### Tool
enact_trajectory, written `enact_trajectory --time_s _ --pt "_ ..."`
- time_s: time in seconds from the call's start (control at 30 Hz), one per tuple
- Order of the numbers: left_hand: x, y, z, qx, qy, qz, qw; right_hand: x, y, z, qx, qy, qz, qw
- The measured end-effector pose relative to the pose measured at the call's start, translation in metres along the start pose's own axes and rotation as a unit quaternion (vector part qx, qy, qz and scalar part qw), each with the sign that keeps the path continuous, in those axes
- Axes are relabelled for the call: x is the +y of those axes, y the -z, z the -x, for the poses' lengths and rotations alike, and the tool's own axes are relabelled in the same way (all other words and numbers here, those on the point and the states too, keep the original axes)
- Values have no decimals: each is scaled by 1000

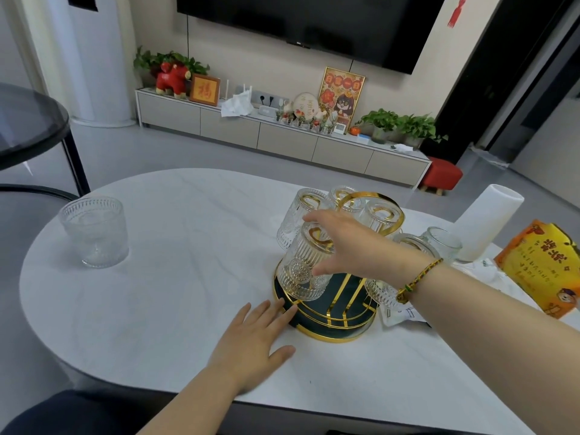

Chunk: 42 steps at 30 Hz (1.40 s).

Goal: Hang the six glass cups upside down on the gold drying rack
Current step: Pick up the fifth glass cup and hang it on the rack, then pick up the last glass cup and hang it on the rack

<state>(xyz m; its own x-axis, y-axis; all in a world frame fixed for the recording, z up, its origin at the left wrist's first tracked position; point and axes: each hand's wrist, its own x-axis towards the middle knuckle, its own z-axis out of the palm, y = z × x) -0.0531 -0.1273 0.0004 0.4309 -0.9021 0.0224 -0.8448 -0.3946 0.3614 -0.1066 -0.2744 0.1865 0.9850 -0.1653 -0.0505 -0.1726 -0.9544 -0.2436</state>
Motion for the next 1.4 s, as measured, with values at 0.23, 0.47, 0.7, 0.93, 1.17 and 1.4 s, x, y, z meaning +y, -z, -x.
enact_trajectory --time_s 0.23,0.47,0.7,0.93,1.17,1.4 --pt "1 1 -1 -11 6 -6 1000 -1 3 5 5 2 -1 1000" --pt "-20 17 35 91 74 57 991 -22 -5 15 200 75 -29 976" --pt "-86 52 82 178 256 11 950 -75 -66 -30 148 92 -139 975" --pt "-107 47 104 117 308 5 944 -122 -134 -106 7 -20 -370 929" --pt "-106 55 102 142 295 -41 944 -157 -179 -172 -36 -30 -419 907" --pt "-109 54 103 158 291 -34 943 -189 -191 -210 48 -4 -329 943"
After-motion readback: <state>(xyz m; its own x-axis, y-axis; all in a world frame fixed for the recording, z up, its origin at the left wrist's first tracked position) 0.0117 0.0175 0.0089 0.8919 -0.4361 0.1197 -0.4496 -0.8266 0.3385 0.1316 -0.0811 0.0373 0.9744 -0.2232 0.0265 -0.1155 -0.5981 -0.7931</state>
